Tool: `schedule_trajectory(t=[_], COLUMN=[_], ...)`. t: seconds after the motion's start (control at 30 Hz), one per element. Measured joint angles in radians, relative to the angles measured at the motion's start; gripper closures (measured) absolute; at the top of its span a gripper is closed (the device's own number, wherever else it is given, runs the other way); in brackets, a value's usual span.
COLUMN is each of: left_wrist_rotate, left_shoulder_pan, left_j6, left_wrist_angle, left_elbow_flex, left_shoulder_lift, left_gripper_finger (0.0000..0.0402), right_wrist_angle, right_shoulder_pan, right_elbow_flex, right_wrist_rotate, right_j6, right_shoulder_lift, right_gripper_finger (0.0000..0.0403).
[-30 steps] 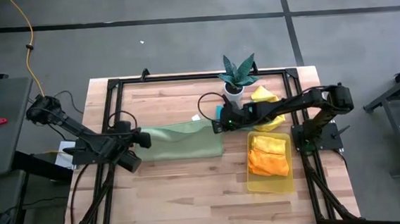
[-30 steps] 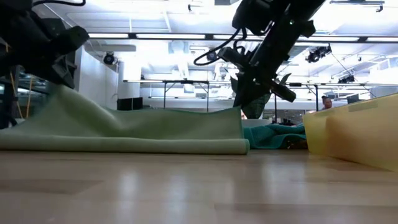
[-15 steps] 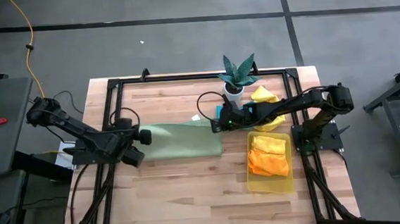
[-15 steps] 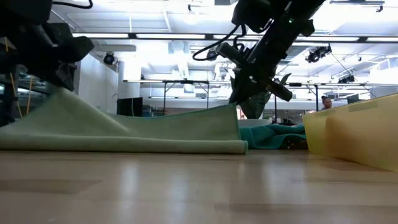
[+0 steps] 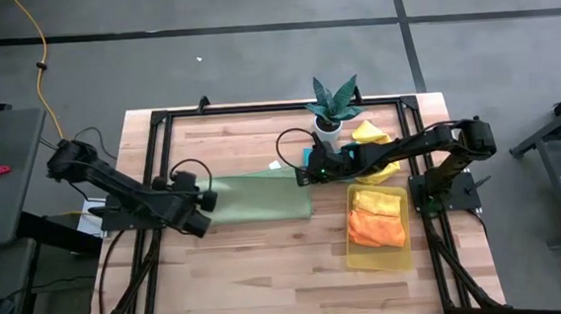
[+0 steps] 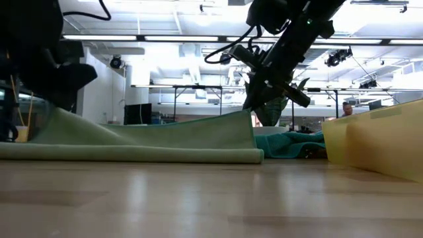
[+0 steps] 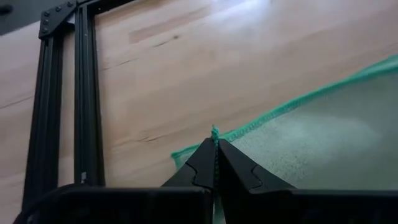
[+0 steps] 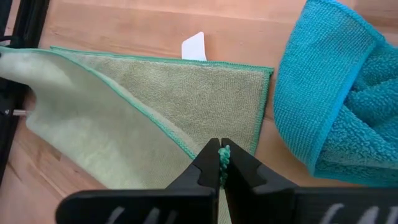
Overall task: Fold microfiber towels
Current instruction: Fold the light green microfiber cloth
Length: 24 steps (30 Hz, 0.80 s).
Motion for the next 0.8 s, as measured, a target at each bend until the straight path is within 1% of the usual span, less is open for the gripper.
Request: schedule_trajectory(t=[0.2,0.53,0.63,0.8], left_wrist_rotate=[-0.007,-0.001,0.004,0.015], left_shoulder_pan=[0.0,0.038,0.049,0.056], left_j6=[-0.01,0.016,0.029,0.049], left_wrist_angle=[-0.008,-0.028,-0.029,-0.037], left_elbow_flex=[0.0,0.0,0.0,0.0], left_shoulder_lift=[0.032,0.07,0.081,0.081], left_gripper_finger=[0.0402,0.0402,0.0402,0.0402], right_wrist_angle=[0.0,0.007,0.008,0.008], right_shoulder_pan=[-0.002,-0.002,-0.002,-0.002], right_elbow_flex=[0.0,0.0,0.0,0.0], right_wrist_rotate=[0.0,0.0,0.0,0.02], right_j6=[0.037,0.037,0.036,0.037], right_shoulder_lift=[0.0,0.0,0.0,0.0], right_gripper_finger=[0.0403,0.0398,0.0377,0.0324])
